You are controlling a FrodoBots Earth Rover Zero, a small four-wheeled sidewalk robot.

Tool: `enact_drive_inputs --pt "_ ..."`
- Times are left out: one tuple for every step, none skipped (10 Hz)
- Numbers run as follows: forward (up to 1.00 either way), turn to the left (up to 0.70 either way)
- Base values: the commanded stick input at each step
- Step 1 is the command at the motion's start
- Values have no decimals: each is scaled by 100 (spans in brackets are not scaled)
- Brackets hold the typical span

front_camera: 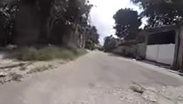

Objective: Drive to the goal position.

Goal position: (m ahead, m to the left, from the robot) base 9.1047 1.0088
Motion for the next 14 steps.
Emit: enact_drive_inputs --pt "100 -22" --pt "100 -23" --pt "100 -8" --pt "100 0" --pt "100 0" --pt "100 0" --pt "100 -1" --pt "100 -4" --pt "100 -8" --pt "100 -12" --pt "100 -17" --pt "100 -16" --pt "100 -2" --pt "100 0"
